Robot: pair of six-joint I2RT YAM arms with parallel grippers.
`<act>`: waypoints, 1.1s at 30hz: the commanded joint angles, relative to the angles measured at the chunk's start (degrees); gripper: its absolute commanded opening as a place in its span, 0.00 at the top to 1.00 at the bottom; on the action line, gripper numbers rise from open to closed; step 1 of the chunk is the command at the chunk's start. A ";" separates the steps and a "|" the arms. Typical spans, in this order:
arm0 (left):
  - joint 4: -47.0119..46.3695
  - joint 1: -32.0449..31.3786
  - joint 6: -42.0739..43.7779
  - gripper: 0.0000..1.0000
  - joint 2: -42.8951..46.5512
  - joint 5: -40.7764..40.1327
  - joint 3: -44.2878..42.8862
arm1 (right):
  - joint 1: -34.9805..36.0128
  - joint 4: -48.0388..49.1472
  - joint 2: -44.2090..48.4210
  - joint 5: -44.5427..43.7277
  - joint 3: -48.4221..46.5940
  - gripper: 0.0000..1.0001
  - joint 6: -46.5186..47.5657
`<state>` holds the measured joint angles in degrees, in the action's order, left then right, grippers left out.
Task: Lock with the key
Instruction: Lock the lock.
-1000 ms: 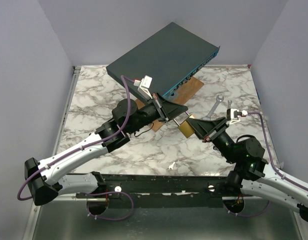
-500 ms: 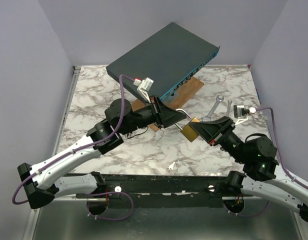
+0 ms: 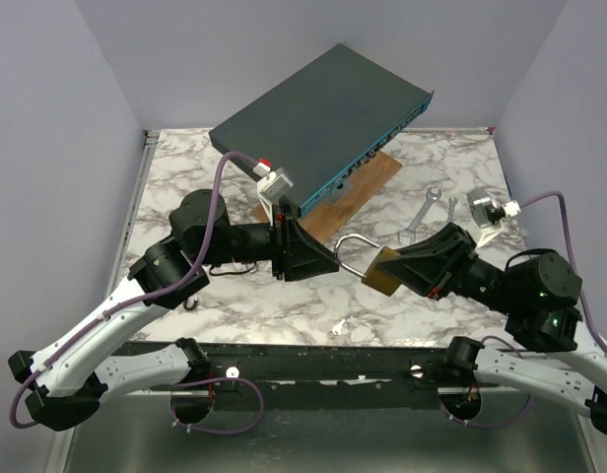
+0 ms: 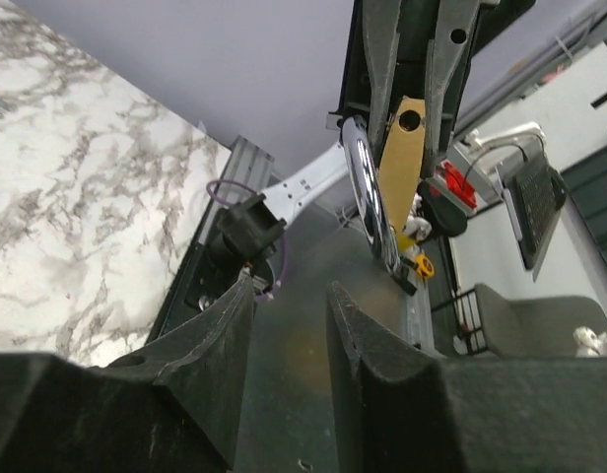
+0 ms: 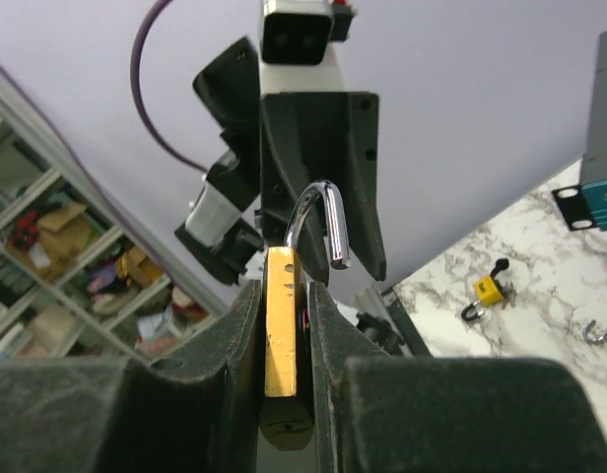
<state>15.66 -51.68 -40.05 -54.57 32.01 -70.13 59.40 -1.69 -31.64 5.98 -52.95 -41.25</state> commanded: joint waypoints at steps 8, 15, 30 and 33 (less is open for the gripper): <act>1.89 5.20 1.36 0.66 2.85 20.20 2.47 | 0.06 -6.73 -4.63 9.60 -7.43 0.99 7.35; -4.02 7.46 -1.58 0.64 4.46 27.09 5.08 | 0.06 -8.85 -6.04 10.72 -9.57 0.99 8.88; 3.36 7.91 4.04 0.66 4.01 15.31 1.66 | 0.02 -9.95 -9.27 14.64 -12.09 0.99 9.82; 3.14 7.93 3.92 0.71 3.96 16.10 1.41 | 0.02 -9.95 -9.63 14.68 -11.74 0.99 10.04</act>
<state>18.22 -44.21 -37.45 -50.96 49.60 -66.96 59.42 -15.75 -41.58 19.22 -61.78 -31.81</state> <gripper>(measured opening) 0.329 0.207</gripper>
